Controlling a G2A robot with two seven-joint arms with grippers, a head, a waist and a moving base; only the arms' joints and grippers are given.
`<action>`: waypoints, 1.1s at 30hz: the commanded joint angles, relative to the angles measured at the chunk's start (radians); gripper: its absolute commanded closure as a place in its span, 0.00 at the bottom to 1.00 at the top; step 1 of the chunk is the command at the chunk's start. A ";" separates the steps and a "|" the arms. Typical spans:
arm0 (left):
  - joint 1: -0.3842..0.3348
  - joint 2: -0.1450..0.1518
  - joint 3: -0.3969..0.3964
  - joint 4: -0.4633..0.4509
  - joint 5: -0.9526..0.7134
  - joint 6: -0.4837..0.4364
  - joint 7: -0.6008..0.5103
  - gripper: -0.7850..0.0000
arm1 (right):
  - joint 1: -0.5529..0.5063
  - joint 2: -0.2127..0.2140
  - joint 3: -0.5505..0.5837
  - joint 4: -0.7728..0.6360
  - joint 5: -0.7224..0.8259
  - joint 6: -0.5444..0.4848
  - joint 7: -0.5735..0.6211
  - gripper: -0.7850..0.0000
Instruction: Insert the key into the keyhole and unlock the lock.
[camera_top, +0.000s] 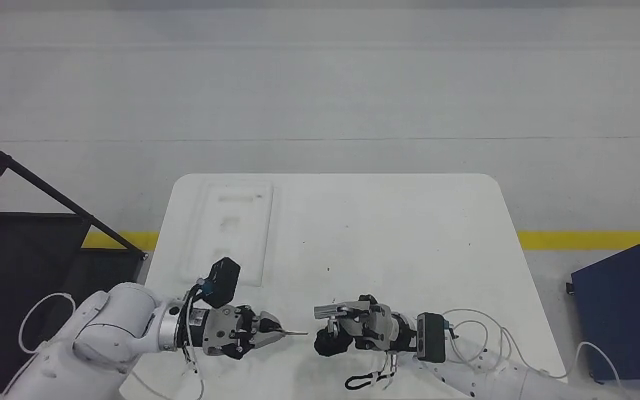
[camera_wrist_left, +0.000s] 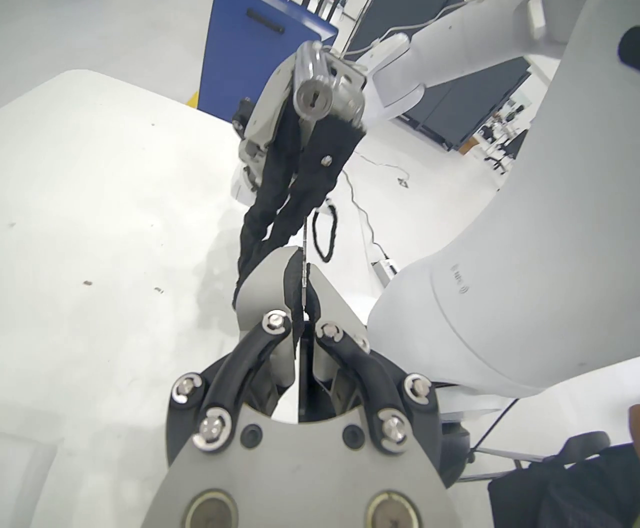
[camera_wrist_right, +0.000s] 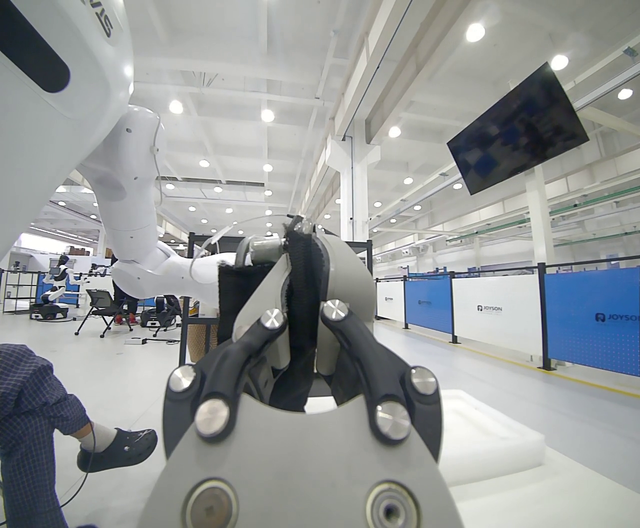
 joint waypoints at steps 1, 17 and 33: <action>0.015 -0.003 -0.030 -0.001 0.031 -0.006 0.062 1.00 | 0.000 0.000 0.000 0.000 0.000 0.000 0.000 1.00; 0.144 -0.014 -0.155 -0.133 0.339 -0.006 0.365 1.00 | 0.000 0.000 0.000 0.000 0.000 0.000 0.000 1.00; 0.150 0.002 -0.140 -0.159 0.406 -0.006 0.475 1.00 | 0.000 0.000 0.000 0.000 0.000 0.000 0.000 1.00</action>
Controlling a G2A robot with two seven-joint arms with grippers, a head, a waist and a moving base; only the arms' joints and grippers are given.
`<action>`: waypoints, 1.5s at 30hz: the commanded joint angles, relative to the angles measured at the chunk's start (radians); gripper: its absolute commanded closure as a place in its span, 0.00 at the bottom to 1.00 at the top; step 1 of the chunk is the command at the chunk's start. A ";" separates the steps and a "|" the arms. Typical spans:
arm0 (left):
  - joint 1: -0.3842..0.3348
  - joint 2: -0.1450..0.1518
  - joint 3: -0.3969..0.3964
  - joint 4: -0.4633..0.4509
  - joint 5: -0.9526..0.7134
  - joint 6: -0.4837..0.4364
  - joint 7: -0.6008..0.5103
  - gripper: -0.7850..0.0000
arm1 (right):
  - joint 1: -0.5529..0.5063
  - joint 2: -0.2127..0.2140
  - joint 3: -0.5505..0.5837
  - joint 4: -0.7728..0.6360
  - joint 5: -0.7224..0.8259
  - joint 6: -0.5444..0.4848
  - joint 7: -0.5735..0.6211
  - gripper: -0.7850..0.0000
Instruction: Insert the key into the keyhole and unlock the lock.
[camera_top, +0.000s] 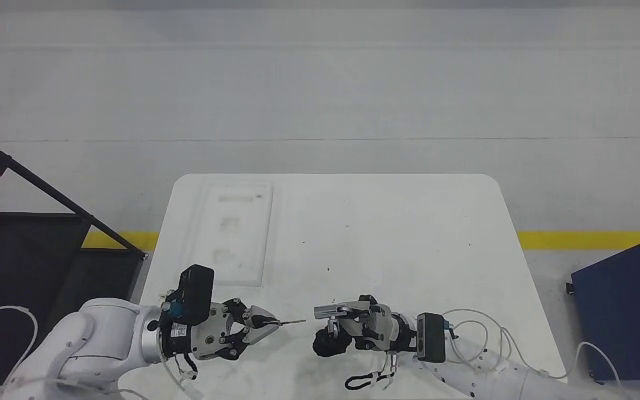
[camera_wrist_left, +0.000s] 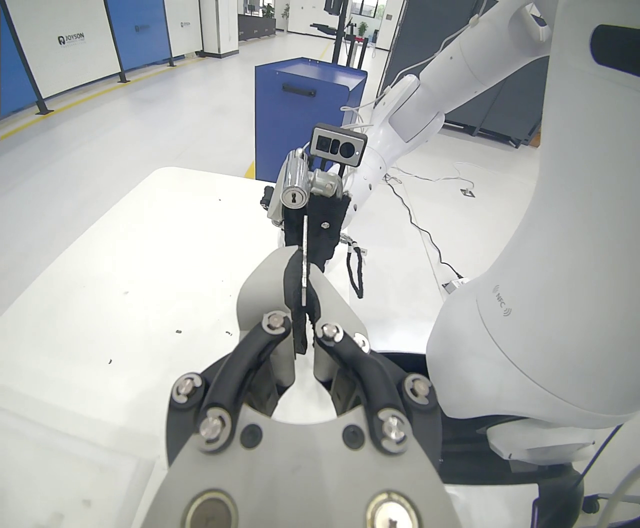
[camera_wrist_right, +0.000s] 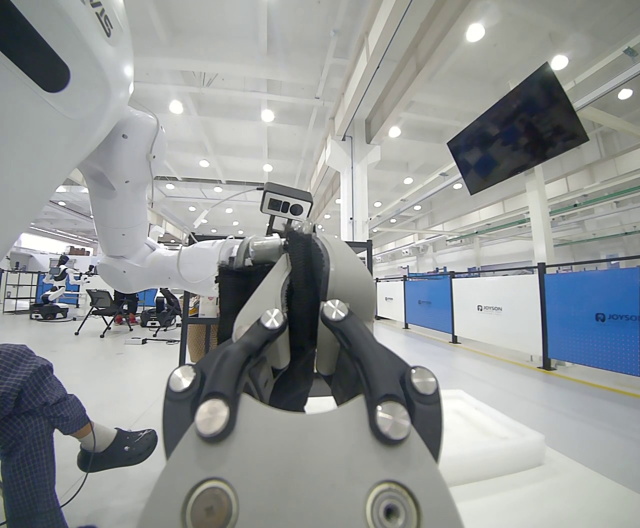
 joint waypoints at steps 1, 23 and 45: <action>-0.009 0.003 0.006 0.002 -0.005 0.000 0.000 1.00 | 0.000 0.000 0.000 0.000 0.000 0.000 0.000 1.00; -0.123 0.016 0.108 0.055 -0.075 0.000 -0.031 1.00 | 0.000 0.000 0.000 0.000 0.000 0.000 0.000 1.00; -0.170 0.013 0.150 0.078 -0.116 0.000 -0.066 1.00 | 0.000 0.000 0.000 0.000 0.000 0.000 0.000 1.00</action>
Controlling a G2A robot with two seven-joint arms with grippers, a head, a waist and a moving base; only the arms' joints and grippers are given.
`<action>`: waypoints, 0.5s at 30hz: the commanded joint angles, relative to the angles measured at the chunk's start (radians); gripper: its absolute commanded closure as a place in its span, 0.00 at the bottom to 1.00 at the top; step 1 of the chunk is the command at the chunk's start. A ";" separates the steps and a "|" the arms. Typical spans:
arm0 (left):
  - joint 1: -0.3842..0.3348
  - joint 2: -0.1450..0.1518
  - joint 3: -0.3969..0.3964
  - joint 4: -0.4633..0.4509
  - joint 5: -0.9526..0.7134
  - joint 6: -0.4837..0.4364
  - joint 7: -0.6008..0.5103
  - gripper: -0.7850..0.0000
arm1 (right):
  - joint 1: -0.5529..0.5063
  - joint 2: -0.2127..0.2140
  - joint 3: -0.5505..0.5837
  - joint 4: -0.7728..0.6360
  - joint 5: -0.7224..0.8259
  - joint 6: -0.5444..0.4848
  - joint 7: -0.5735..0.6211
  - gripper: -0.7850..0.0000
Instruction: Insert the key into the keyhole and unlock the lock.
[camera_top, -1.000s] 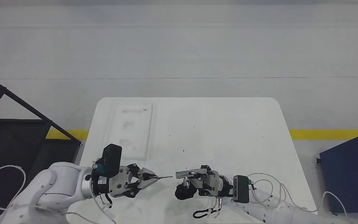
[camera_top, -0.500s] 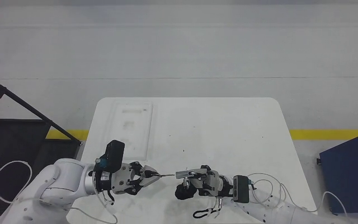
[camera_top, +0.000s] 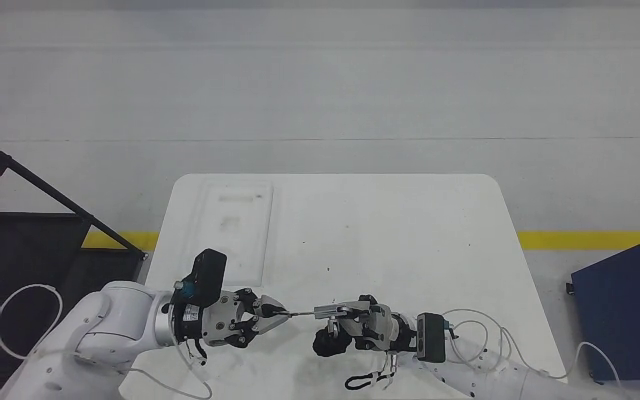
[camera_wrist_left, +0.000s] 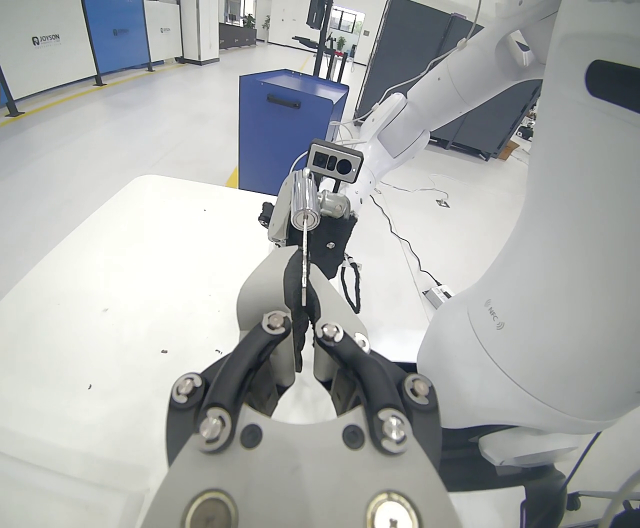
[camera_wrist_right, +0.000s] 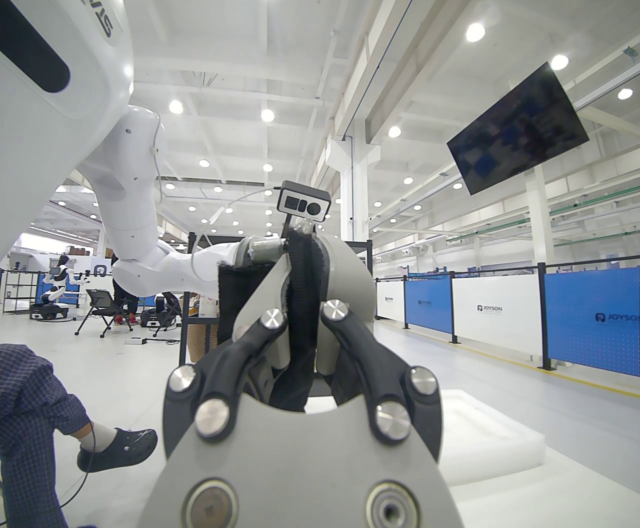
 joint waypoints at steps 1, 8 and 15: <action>-0.002 0.000 0.001 0.001 -0.001 0.000 -0.001 1.00 | 0.000 0.000 0.000 0.000 0.000 0.000 0.000 1.00; -0.015 -0.002 0.013 0.003 -0.007 0.000 -0.012 1.00 | 0.000 0.000 0.000 0.000 0.000 0.000 0.000 1.00; -0.041 -0.005 0.036 0.006 -0.023 0.001 -0.017 1.00 | 0.000 0.000 0.000 0.000 0.000 0.000 0.000 1.00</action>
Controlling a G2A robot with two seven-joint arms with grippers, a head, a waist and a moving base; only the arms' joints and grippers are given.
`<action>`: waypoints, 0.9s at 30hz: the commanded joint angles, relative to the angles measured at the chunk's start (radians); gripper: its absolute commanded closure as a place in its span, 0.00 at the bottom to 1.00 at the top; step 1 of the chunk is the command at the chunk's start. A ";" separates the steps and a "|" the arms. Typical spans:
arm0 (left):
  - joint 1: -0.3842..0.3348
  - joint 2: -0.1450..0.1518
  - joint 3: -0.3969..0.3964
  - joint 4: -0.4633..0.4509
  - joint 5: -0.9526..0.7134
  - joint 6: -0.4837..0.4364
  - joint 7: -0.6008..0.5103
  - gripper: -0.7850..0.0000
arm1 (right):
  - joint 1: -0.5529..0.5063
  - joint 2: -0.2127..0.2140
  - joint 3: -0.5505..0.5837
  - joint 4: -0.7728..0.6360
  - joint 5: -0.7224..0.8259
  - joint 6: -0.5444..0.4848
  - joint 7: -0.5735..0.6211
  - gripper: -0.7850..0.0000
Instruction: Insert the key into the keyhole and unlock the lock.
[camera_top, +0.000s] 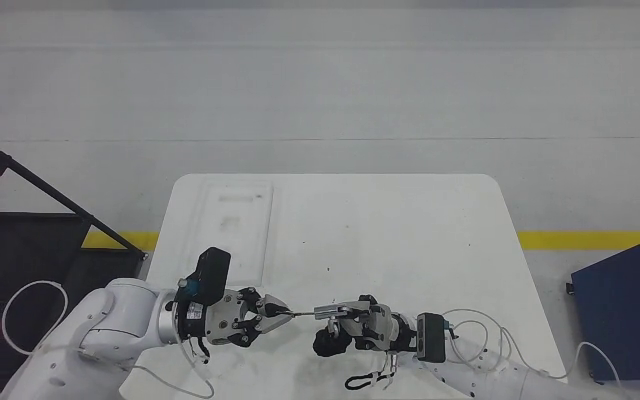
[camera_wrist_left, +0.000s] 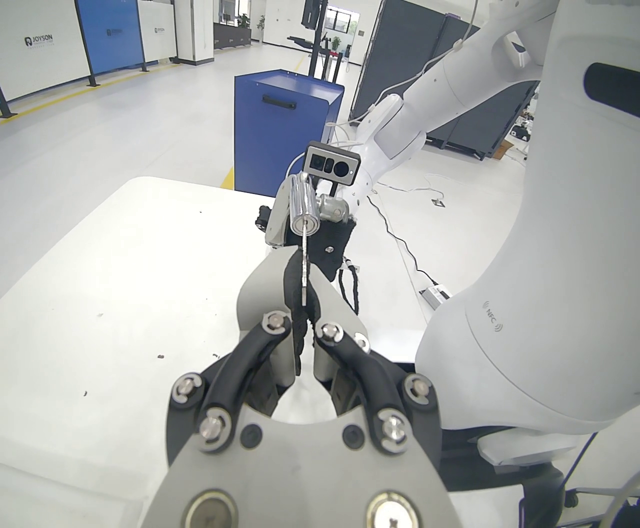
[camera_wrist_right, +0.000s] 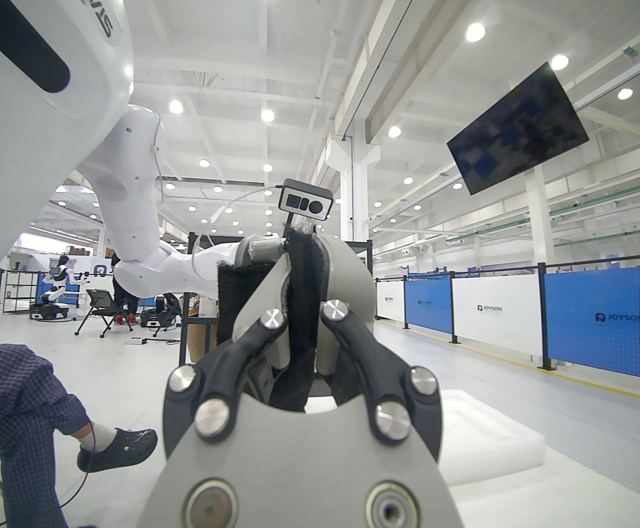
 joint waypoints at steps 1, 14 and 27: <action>-0.006 -0.001 0.007 0.001 -0.002 0.001 0.002 1.00 | 0.000 0.000 0.000 0.000 0.000 0.000 0.000 1.00; -0.036 -0.014 0.051 -0.002 0.046 0.049 0.007 1.00 | 0.000 0.000 0.000 0.000 0.000 0.000 0.000 1.00; 0.013 -0.006 -0.004 -0.081 0.023 0.110 -0.064 1.00 | 0.000 0.000 0.000 0.000 0.000 0.000 0.000 1.00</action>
